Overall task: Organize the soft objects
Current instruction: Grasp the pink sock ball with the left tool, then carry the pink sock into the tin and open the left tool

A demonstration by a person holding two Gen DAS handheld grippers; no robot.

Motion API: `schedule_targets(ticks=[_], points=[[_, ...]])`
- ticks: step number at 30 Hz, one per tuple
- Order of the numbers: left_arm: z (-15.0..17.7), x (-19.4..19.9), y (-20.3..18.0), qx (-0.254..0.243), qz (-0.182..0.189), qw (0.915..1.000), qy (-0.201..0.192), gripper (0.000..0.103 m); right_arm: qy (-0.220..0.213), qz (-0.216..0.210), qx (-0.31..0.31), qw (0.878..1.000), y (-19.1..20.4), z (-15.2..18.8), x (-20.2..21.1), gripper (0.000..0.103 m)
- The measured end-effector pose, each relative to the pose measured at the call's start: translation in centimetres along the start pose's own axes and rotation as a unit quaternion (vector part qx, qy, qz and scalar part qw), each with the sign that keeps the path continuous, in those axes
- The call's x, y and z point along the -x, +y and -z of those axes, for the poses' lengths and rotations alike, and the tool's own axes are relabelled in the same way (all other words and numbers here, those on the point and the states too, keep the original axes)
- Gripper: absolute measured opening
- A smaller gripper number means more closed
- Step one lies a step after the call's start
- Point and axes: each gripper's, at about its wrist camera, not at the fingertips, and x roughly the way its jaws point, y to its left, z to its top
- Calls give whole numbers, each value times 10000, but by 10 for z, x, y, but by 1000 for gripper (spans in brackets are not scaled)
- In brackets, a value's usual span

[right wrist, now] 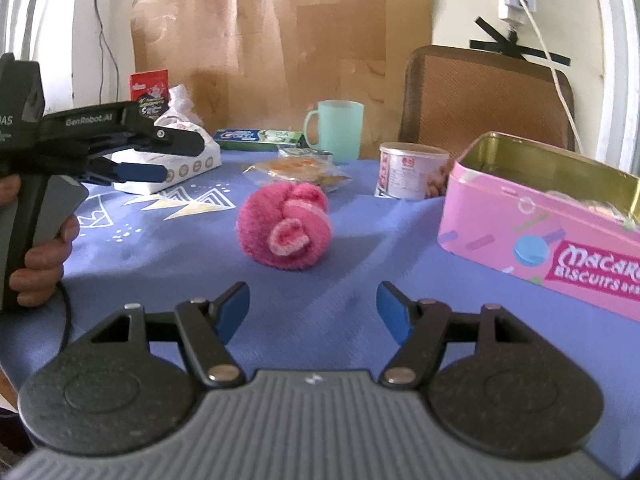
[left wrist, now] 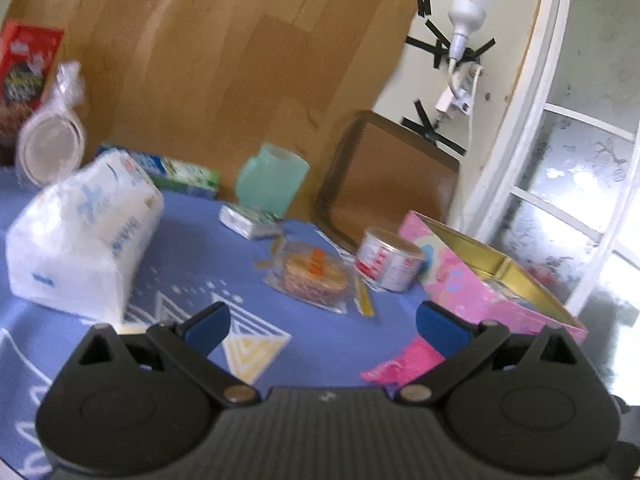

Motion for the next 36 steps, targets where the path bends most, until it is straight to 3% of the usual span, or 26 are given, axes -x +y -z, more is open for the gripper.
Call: schedule_targets(ticks=[4, 8, 11, 13, 15, 18, 23, 27, 29, 31, 32, 34, 36], points=[[3, 7, -12, 104, 486, 9987, 121, 103, 31, -98, 201, 9997, 8, -8, -4, 72], [4, 1, -34, -72, 729, 9969, 288, 102, 154, -253, 477, 9984, 16, -17, -16, 72], [5, -16, -45, -108, 745, 9956, 553, 92, 248, -303, 581, 9975, 16, -24, -29, 72], [7, -32, -53, -147, 751, 9935, 846, 78, 390, -437, 424, 9974, 10, -30, -41, 70], [11, -51, -58, -154, 726, 9902, 1185, 67, 566, -555, 208, 9966, 3, -33, -55, 51], [6, -55, -71, -263, 580, 9922, 1068, 67, 470, -447, 33, 9979, -2, -37, -53, 48], [-27, -57, -110, -620, 1071, 9899, 693, 69, -368, 109, 206, 9991, -19, -48, -14, 45], [-44, -80, -164, -1144, 1349, 9827, 546, 80, -755, 701, 148, 9946, -49, -60, 5, 45], [-47, -97, -189, -1355, 1475, 9784, 510, 88, -839, 980, -61, 9916, -71, -66, 10, 45], [-47, -113, -207, -1336, 1434, 9792, 526, 103, -902, 1369, -273, 9861, -97, -69, 10, 47], [-45, -119, -212, -1293, 1339, 9813, 489, 103, -870, 1634, -370, 9820, -108, -70, 6, 53], [-41, -125, -217, -1247, 1186, 9838, 507, 103, -571, 2135, -622, 9733, -133, -70, -4, 56], [-36, -124, -214, -1216, 1160, 9845, 507, 103, -491, 2171, -1001, 9698, -152, -63, 0, 56]])
